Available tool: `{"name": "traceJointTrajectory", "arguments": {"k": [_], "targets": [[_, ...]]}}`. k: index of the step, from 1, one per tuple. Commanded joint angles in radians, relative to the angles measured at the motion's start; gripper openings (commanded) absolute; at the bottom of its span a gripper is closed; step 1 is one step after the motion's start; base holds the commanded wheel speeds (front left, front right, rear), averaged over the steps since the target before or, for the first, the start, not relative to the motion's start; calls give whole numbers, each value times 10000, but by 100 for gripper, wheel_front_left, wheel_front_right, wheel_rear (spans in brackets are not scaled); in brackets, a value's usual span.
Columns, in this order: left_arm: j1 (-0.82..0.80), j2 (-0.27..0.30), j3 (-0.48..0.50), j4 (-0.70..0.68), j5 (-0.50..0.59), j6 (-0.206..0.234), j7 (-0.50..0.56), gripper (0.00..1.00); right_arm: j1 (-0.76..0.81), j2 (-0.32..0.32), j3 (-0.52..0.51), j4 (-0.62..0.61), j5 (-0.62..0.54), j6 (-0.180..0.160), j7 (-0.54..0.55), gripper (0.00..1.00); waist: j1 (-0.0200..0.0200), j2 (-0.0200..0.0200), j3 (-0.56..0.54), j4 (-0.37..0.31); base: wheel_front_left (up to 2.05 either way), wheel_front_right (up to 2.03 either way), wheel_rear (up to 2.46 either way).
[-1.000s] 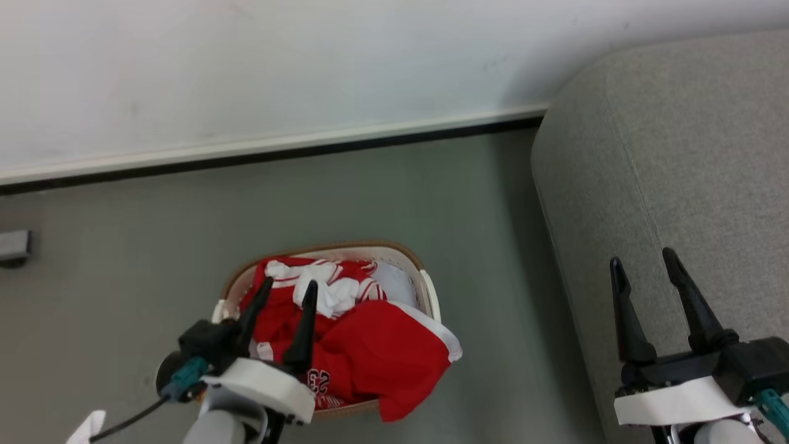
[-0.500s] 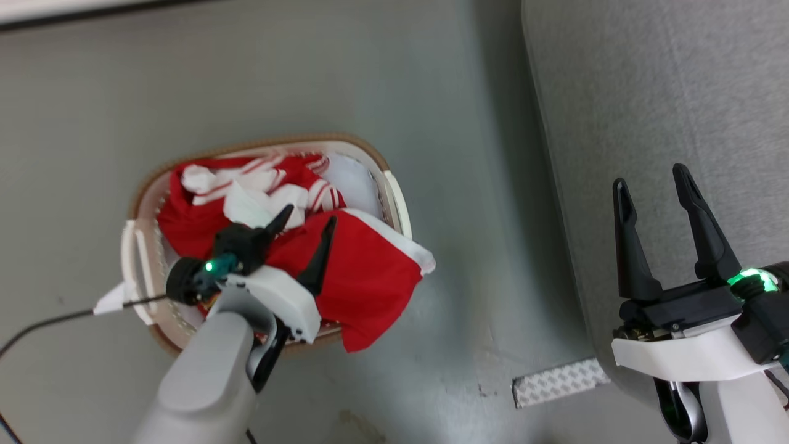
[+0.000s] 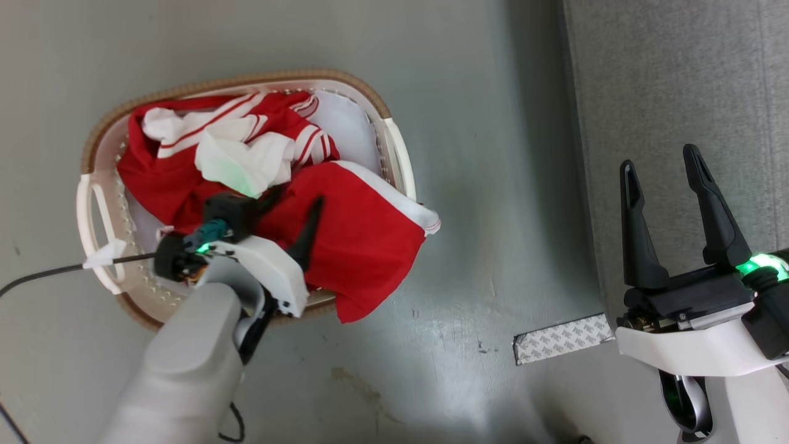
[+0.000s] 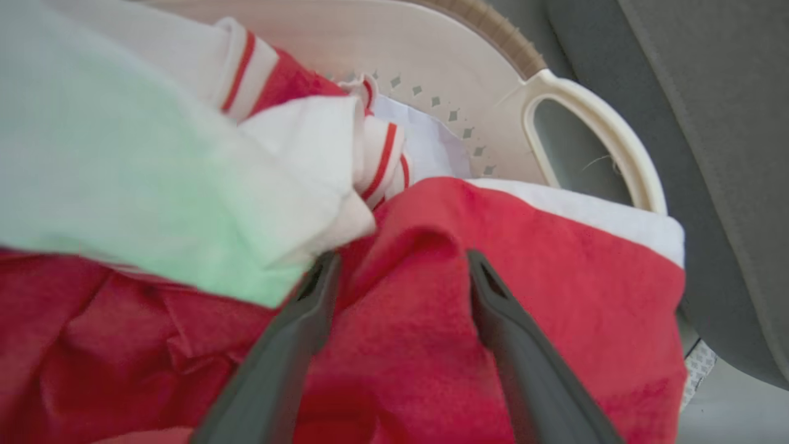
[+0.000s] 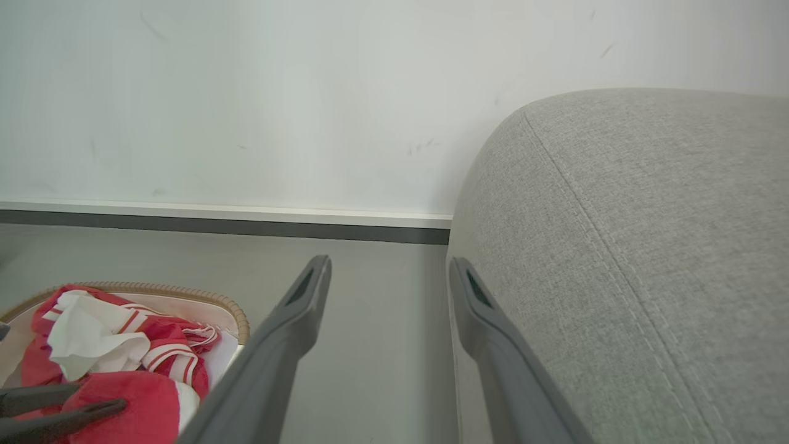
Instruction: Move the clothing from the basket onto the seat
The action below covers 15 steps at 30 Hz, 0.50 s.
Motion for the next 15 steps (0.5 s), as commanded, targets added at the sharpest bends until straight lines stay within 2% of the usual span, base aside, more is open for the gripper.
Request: {"name": "traceJointTrajectory", "arguments": {"k": [1,5,6,7,10,15], "targets": [[-180,166,-59,85,-144,16,-4,100,-141,-17,38,-78,-30,-21,-4,100,-1,0,126,-27,0,0,0],[-248,106,-632,213,-499,15,-3,100,-128,-18,30,-93,-69,-21,-4,100,-1,0,265,-74,0,0,0],[-269,57,-900,173,-646,15,-3,45,-105,-17,8,-66,-93,-21,-4,100,-1,0,262,-58,0,0,0],[-291,27,-1171,65,-869,14,-3,0,-66,-20,-39,-35,-117,-21,-4,100,-1,0,230,-18,0,0,0],[-261,116,-1856,-193,-1579,16,-3,0,7,-15,-108,77,-122,-21,-4,100,-1,0,-33,132,0,0,0],[207,400,-1480,-1202,-2188,13,-5,0,33,-20,-42,337,-125,-21,-4,100,-1,0,-1137,407,0,0,0]]}}
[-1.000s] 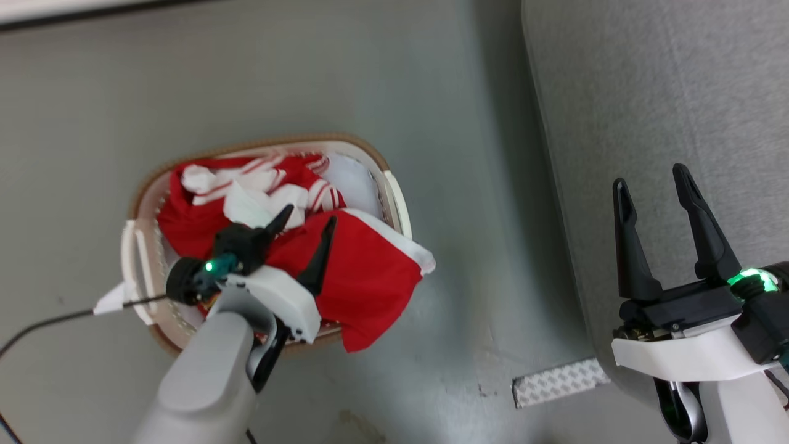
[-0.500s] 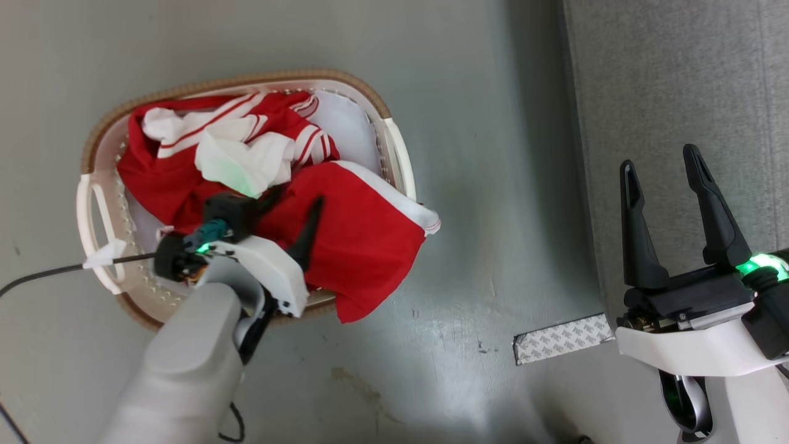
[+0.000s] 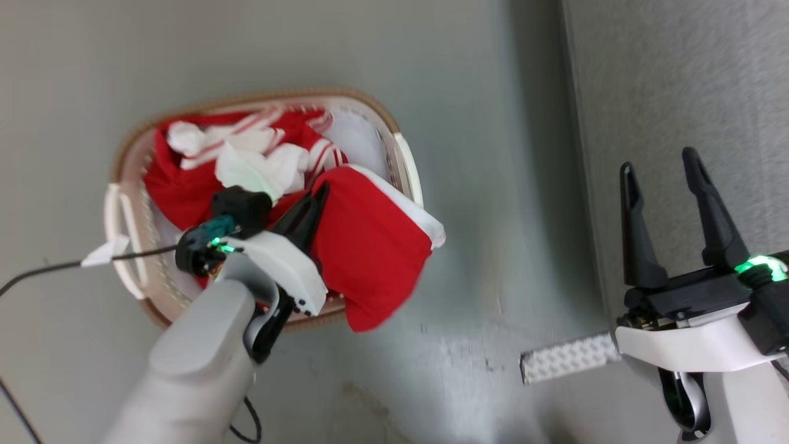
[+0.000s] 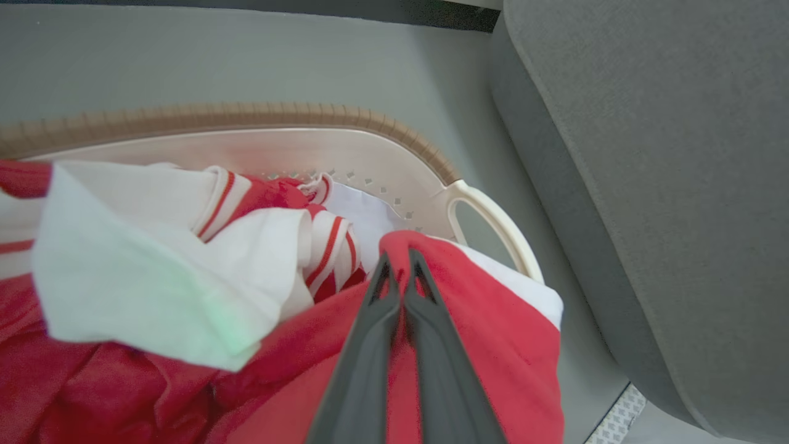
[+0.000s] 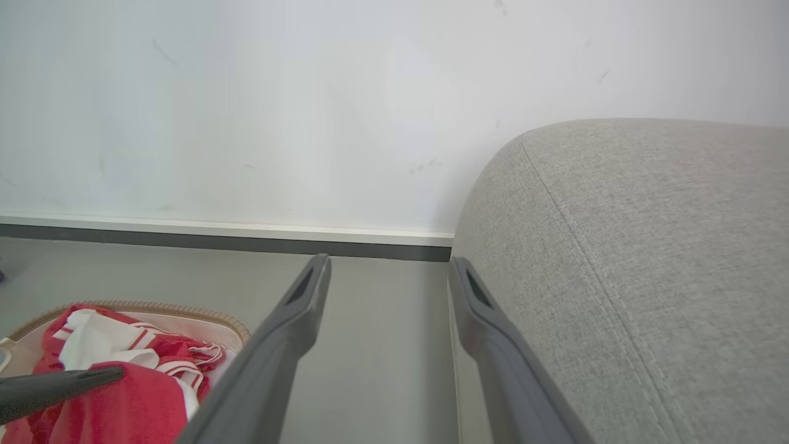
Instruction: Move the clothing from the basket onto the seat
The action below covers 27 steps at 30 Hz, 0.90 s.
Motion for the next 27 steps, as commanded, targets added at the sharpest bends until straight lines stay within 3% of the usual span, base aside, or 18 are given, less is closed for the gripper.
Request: {"name": "traceJointTrajectory", "arguments": {"k": [1,10,17,27], "targets": [[473,92,273,-441,-144,9,-5,0,104,-23,43,169,-36,-24,-4,100,-1,0,-1032,284,0,0,0],[2305,263,1676,-2267,130,10,-5,0,771,-26,429,836,170,-23,-4,100,-1,0,-4135,685,0,0,0],[4053,-16,2738,-3693,412,10,-3,0,1792,-25,796,1261,325,-23,-4,100,-1,0,-6489,842,0,0,0],[5350,-249,3108,-5586,658,171,40,0,2620,-23,1948,1237,-151,-23,-4,100,-1,0,-8046,1008,0,0,0]]}}
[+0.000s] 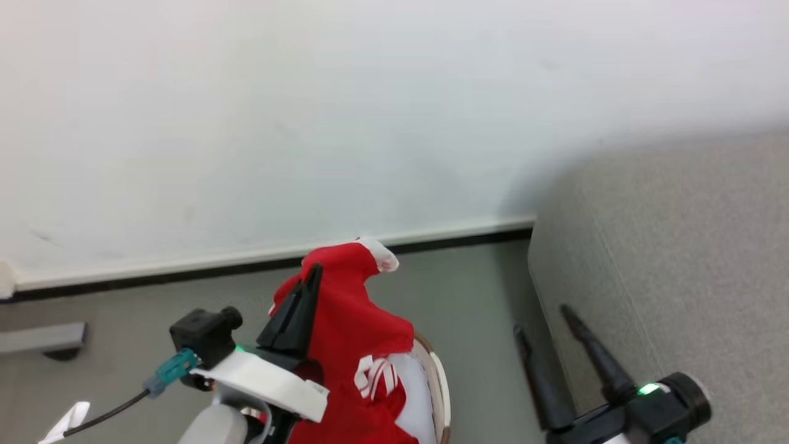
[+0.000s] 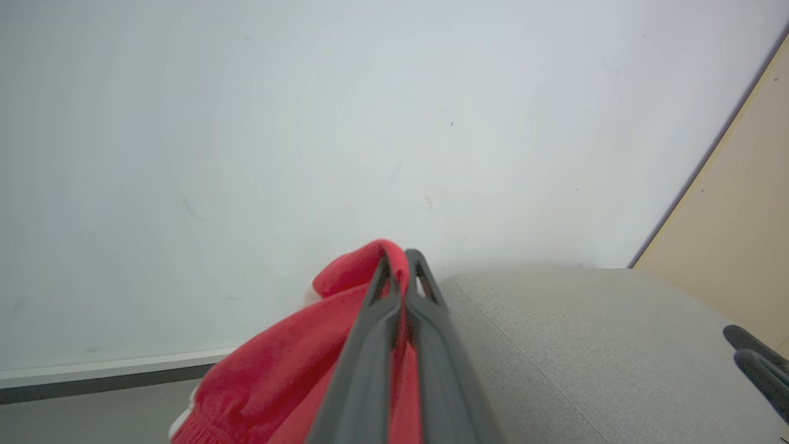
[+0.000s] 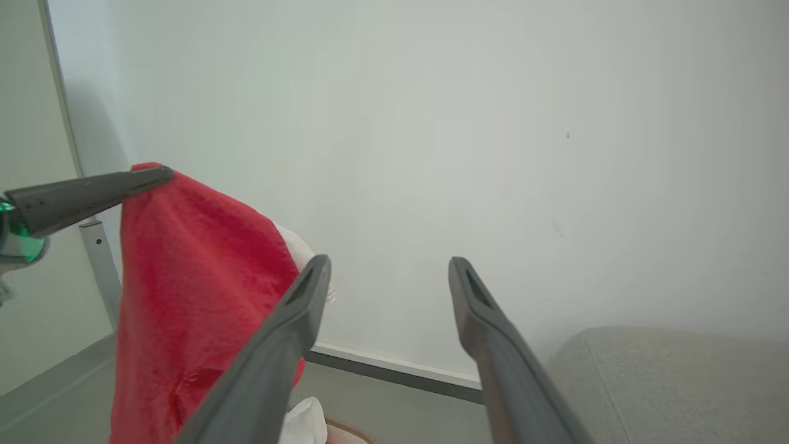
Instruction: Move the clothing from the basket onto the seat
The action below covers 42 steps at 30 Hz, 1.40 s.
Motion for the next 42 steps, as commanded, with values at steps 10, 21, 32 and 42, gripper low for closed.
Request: {"name": "traceJointTrajectory", "arguments": {"k": [10,21,32,42], "targets": [[122,-249,-534,-2006,446,743,983,0,-714,-41,2505,177,-755,-23,-4,100,6,0,-800,342,0,0,0],[672,-500,-1774,-3332,723,926,2048,0,-1867,-33,2862,1659,-1681,-23,0,100,6,0,-841,622,0,0,0],[940,-376,-1937,-3418,821,1090,2036,47,-2015,-31,2759,2341,-325,-23,0,0,6,0,-853,590,0,0,0],[1172,-148,-1883,-2727,981,1243,1592,100,-1904,-300,1048,1620,-399,-23,-5,0,6,0,-500,-648,0,0,0]]}}
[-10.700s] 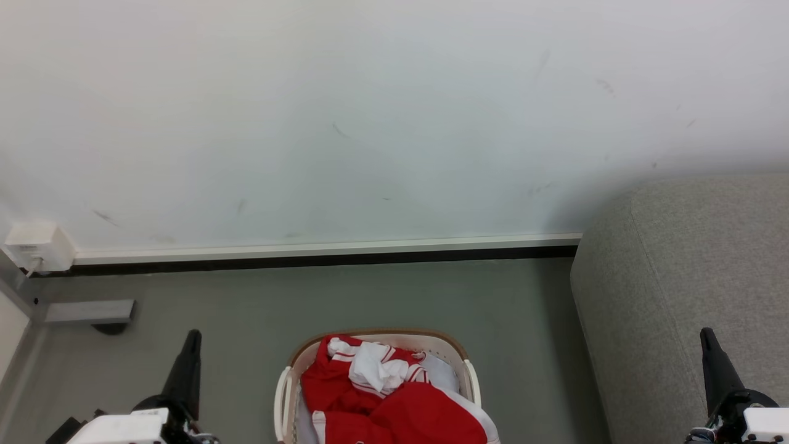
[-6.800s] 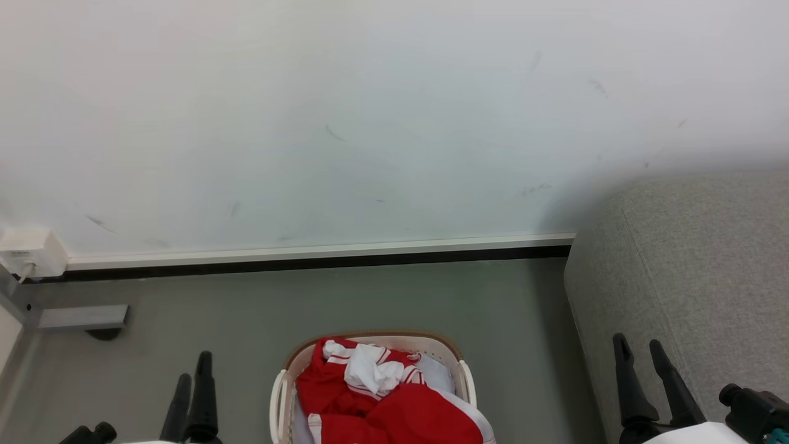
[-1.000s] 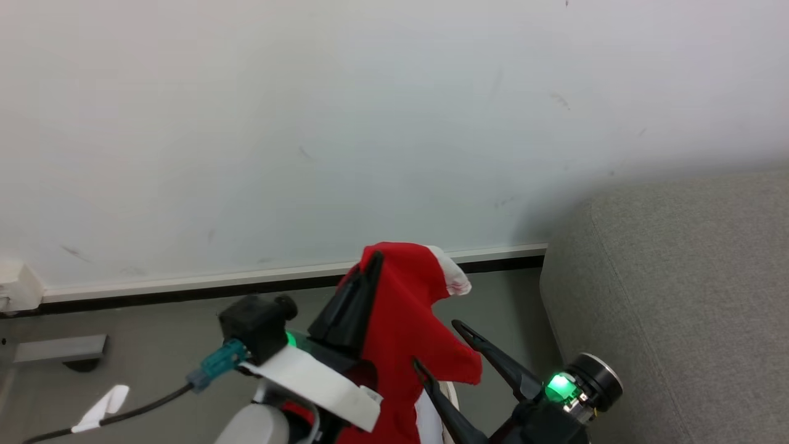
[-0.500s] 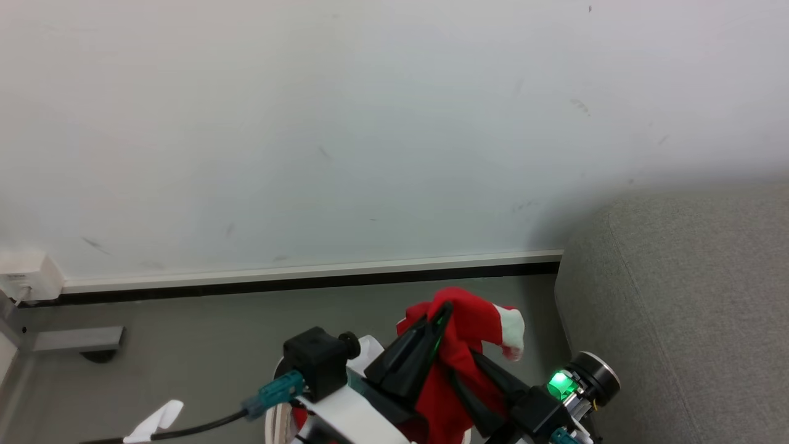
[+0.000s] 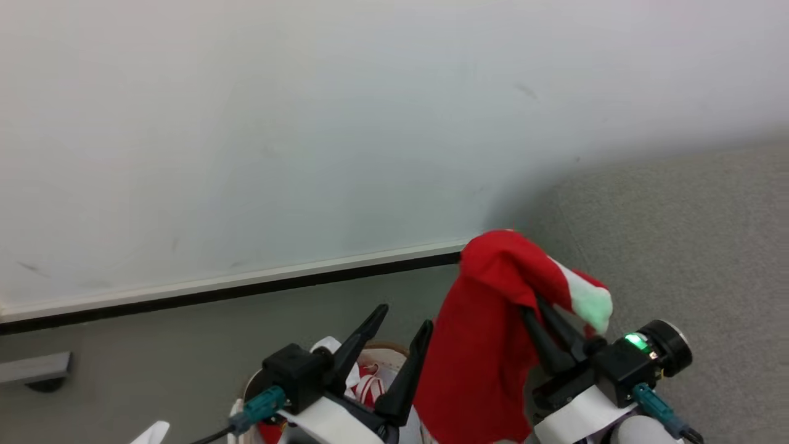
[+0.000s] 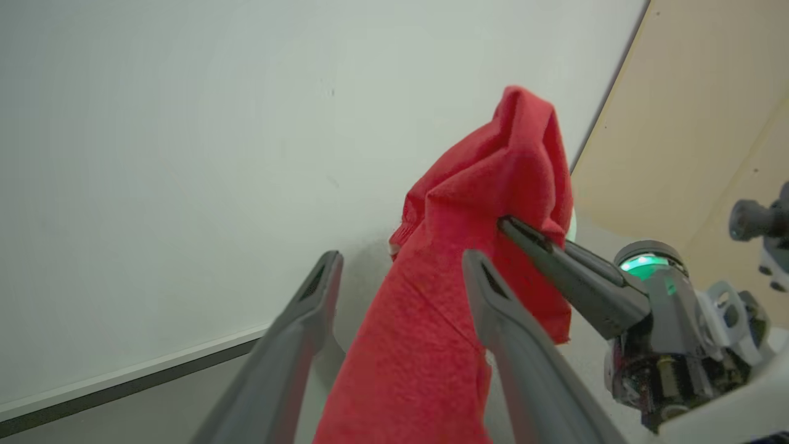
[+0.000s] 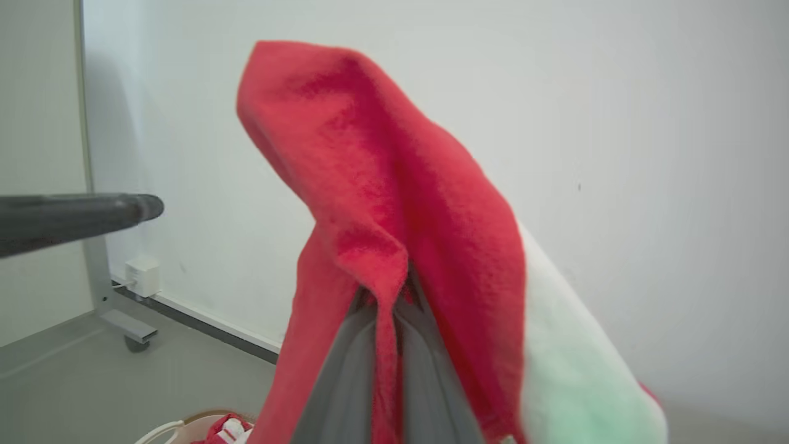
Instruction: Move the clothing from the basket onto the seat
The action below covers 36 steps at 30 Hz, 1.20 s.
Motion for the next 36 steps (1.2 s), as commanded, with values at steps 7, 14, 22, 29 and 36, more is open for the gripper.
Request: {"name": "traceJointTrajectory", "arguments": {"k": [7,14,22,29,36], "targets": [[-116,-22,-109,441,18,-150,-254,100,9,-329,-1089,-597,-189,-25,-5,0,-1,-1,621,-1780,0,0,0],[-436,-10,-228,578,128,-252,-246,100,74,-377,-1622,-856,-163,-25,-5,0,-1,-1,1213,-2789,0,0,0],[-1249,143,-361,510,425,-502,-116,100,-1054,-613,-2467,-912,-194,-25,-5,0,-1,-1,2697,-2562,0,0,0],[-2479,412,-423,494,856,-784,-47,100,-3579,-1268,-4133,-248,-391,-25,-5,0,-1,-1,4560,-1526,0,0,0],[-3490,404,-428,617,1050,-963,-259,100,-6587,-2409,-5946,1965,-801,-25,-4,0,-1,-1,5992,-385,0,0,0]]}}
